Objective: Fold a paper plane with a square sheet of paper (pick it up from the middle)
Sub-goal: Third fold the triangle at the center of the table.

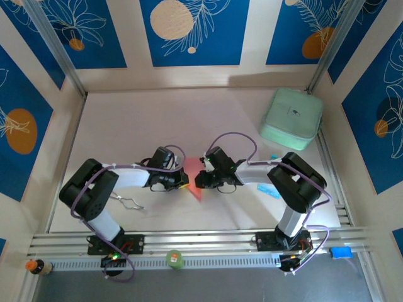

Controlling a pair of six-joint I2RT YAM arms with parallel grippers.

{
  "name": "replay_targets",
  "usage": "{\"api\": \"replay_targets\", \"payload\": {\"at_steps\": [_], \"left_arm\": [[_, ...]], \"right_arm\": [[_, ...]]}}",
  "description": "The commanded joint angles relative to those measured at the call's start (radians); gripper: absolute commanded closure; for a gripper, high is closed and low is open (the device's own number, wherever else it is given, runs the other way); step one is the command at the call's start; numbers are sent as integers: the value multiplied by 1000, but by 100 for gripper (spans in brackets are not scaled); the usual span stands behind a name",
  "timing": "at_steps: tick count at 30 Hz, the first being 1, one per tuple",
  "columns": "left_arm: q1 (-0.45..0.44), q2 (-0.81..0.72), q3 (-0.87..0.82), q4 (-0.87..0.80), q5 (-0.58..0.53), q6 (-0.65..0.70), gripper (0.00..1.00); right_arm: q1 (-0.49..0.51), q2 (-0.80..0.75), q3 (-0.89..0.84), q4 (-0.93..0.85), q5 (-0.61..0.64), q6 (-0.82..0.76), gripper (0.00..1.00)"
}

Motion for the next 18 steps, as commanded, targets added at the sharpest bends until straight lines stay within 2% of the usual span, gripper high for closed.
{"api": "replay_targets", "payload": {"at_steps": [1, 6, 11, 18], "left_arm": [[-2, 15, -24, -61, -49, 21, 100], [-2, 0, -27, -61, -60, 25, 100], [-2, 0, -31, -46, -55, 19, 100], [-2, 2, -29, -39, -49, 18, 100]], "right_arm": [[-7, -13, 18, -96, 17, -7, 77], [-15, -111, 11, -151, 27, 10, 67], [-22, -168, -6, -143, -73, 31, 66], [36, -107, 31, -112, -180, 23, 94]]}}
